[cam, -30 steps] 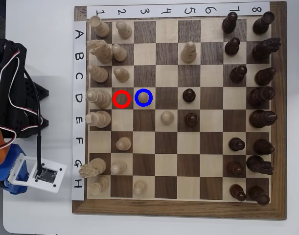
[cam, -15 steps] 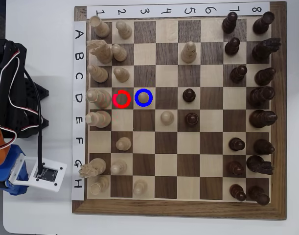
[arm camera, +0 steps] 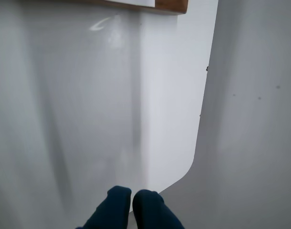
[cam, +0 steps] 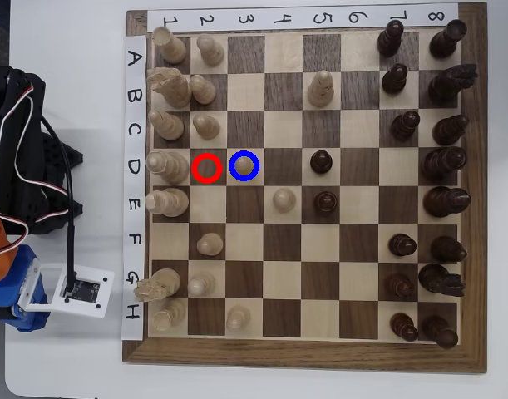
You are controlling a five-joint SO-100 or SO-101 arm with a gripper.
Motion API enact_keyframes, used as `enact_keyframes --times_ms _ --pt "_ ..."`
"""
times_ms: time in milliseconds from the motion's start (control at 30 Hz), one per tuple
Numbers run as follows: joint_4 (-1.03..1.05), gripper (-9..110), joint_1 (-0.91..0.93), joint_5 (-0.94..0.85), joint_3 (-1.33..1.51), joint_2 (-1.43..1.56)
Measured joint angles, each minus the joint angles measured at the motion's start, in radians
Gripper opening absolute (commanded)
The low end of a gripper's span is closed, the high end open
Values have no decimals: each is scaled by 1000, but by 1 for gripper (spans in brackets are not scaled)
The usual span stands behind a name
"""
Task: Move the piece to destination
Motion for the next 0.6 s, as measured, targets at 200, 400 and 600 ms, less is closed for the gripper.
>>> enact_keyframes --times_ms 200,400,600 --pt "0 0 5 -31 0 0" --pt "0 0 5 -52 0 0" --pt "0 0 5 -58 0 0"
